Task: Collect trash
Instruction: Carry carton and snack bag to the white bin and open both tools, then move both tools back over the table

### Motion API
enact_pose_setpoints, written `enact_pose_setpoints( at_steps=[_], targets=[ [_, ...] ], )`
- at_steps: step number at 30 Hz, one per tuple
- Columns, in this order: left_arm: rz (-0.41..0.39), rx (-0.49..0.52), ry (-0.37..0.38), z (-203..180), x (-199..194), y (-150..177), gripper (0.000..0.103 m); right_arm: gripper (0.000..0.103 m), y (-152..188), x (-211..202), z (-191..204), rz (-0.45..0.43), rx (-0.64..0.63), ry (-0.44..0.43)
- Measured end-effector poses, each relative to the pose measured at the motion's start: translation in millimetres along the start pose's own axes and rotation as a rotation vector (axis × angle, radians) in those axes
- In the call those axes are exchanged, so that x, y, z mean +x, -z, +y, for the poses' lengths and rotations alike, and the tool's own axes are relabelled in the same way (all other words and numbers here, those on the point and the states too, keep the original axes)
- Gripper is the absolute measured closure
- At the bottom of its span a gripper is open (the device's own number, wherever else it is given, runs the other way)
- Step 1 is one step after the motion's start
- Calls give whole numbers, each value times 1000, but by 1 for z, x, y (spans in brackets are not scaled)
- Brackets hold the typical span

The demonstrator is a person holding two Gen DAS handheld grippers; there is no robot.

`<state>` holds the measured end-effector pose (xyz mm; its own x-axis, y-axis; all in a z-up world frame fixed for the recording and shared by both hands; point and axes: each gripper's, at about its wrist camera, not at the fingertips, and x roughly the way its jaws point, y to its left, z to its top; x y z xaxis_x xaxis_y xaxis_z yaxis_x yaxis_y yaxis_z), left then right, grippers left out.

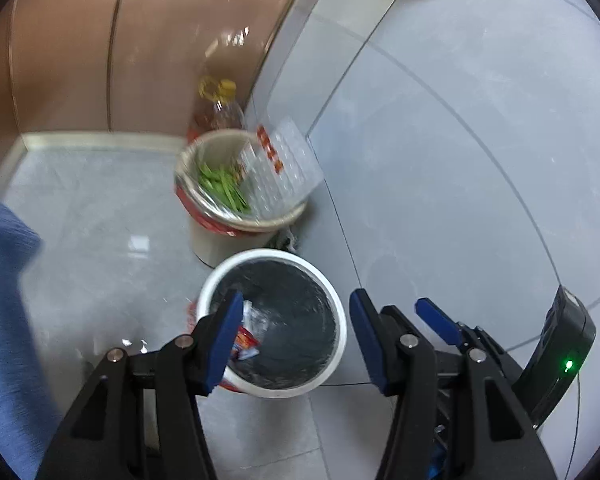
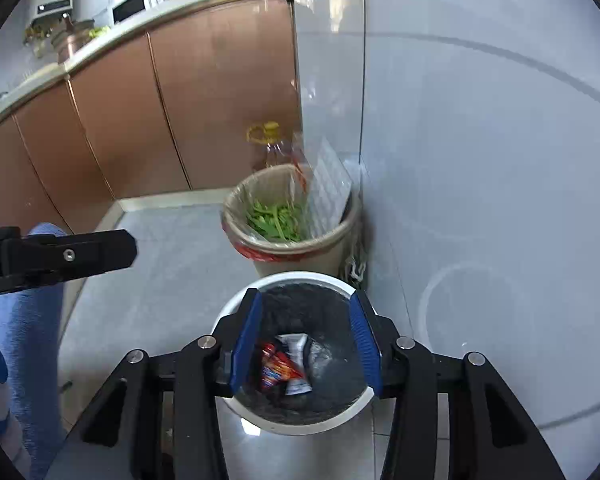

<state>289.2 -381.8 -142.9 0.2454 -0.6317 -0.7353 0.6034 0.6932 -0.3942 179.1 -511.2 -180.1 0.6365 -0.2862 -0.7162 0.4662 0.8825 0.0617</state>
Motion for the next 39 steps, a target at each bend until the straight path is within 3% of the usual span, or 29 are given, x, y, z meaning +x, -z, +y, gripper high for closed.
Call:
enact_pose_setpoints(
  at_steps=[7,12,14,18,20,27,34,39],
  targets=[
    [-173,41,-61,-11,-100,15,49,51,-4,-80,30,-136,1,-8],
    [-339,101,-164,-26,-186,37,49,36,-9,-163,49,-279,-4,-29],
    [-408,127,-199,-32,-221,49,49,23,-8,-192,56,-328,-13,-40],
    [-517,156,-264,-38,-282,78,49,8,1,-259,76,-426,-35,-66],
    [-536,165,-280,-38,-312,95,49,1,5,-287,84,-462,-40,-89],
    [-584,145,-335,-7,-389,153,49,1,22,-359,124,-529,-103,-223],
    [-568,55,-439,70,-430,202,49,1,39,-375,164,-494,-150,-364],
    [-536,-43,-484,147,-454,240,49,1,48,-366,196,-440,-200,-439]
  ],
)
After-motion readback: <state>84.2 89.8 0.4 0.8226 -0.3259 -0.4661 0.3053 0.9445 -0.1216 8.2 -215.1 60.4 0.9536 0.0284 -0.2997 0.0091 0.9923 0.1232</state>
